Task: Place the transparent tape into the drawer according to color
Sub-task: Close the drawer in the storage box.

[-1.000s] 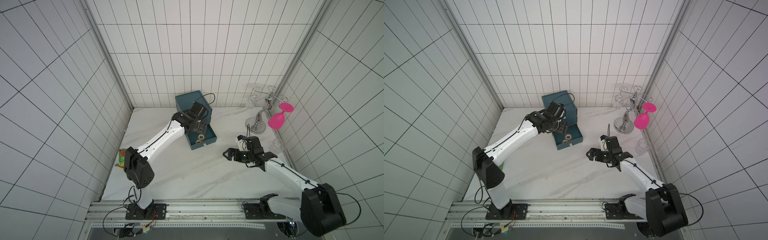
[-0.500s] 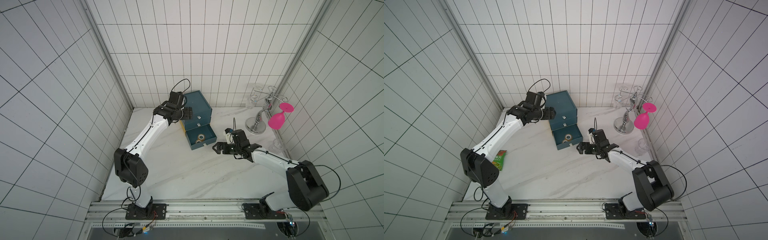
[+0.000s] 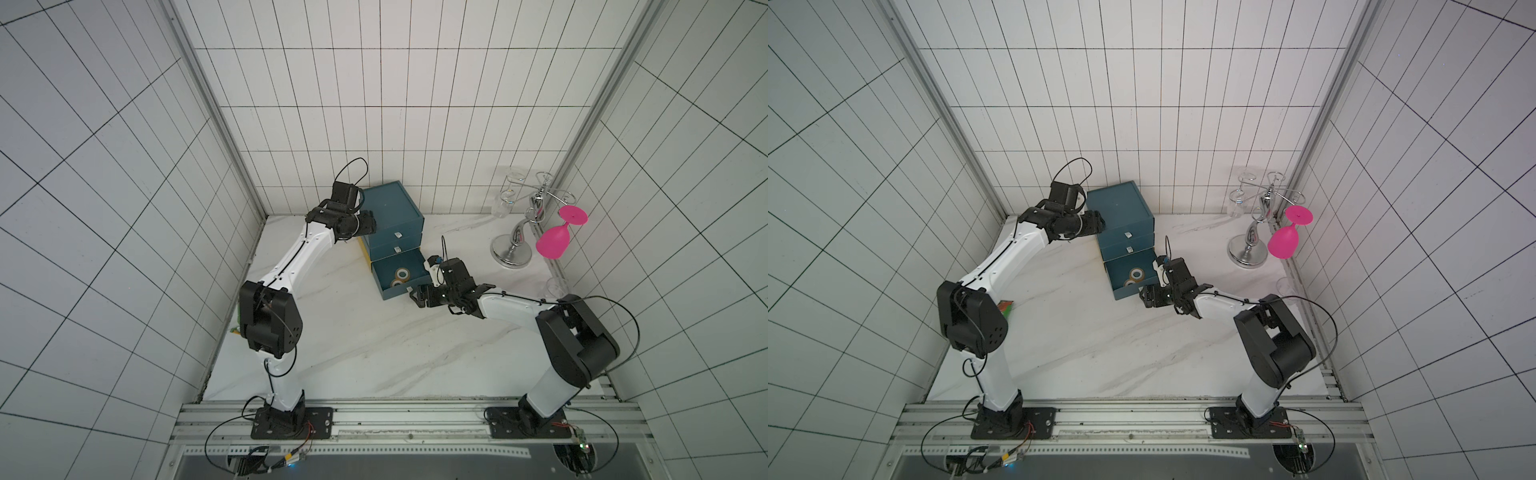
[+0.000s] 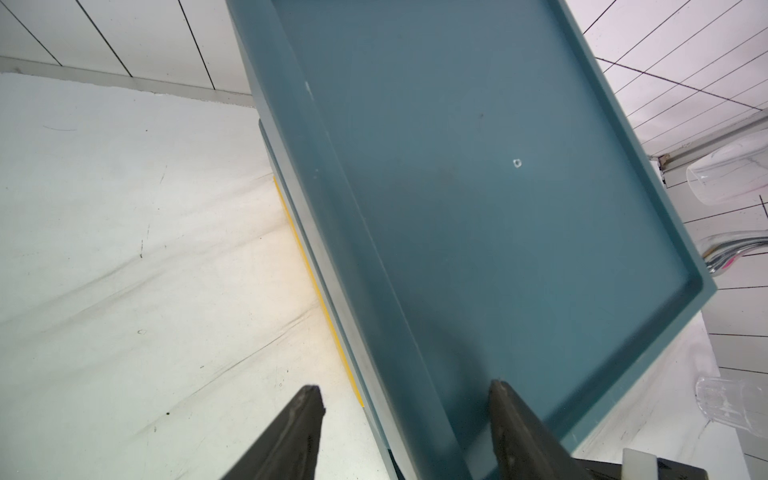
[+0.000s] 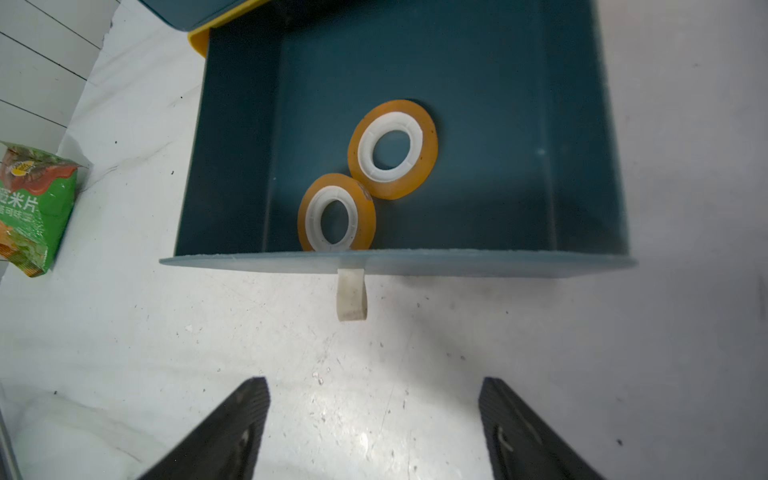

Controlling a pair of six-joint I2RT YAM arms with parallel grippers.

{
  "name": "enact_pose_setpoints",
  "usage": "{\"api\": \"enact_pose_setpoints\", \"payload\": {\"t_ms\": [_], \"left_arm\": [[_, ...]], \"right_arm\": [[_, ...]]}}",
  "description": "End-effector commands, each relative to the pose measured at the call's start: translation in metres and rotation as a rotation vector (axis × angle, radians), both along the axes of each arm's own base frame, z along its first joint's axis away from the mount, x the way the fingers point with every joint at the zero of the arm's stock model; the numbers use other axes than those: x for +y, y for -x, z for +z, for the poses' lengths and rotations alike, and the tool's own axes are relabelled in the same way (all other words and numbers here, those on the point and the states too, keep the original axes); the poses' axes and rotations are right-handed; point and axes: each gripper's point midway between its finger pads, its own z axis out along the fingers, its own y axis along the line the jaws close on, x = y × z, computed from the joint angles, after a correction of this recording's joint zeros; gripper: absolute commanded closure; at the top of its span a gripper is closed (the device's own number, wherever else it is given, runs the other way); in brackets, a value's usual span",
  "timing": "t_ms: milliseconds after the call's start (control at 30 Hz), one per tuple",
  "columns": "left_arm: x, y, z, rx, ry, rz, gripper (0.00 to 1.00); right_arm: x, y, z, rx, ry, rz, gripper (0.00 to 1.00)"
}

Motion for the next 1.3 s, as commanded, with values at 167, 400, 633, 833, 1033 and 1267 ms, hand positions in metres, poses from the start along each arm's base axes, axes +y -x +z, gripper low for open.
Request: {"api": "enact_pose_setpoints", "payload": {"t_ms": [167,400,633,833,1033,1267], "left_arm": [[0.002,-0.002,-0.017,0.043,0.0,-0.013,0.37],[0.0,-0.001,-0.02,0.059,0.004,-0.023,0.38],[-0.001,0.002,-0.02,0.064,0.006,-0.041,0.42],[-0.003,0.004,-0.022,0.073,0.008,-0.055,0.44],[-0.005,0.005,-0.022,0.078,0.012,-0.063,0.44],[-0.006,0.005,-0.021,0.079,0.014,-0.07,0.45]], "right_arm": [[0.022,-0.021,0.005,-0.133,0.0,-0.006,0.55],[0.033,-0.031,0.005,-0.173,-0.019,-0.008,0.63],[0.042,-0.043,0.016,-0.234,-0.036,-0.017,0.69],[0.049,-0.054,0.023,-0.284,-0.049,-0.022,0.71],[0.056,-0.068,0.027,-0.33,-0.048,-0.03,0.73],[0.068,-0.087,0.03,-0.372,-0.049,-0.034,0.74]]}}
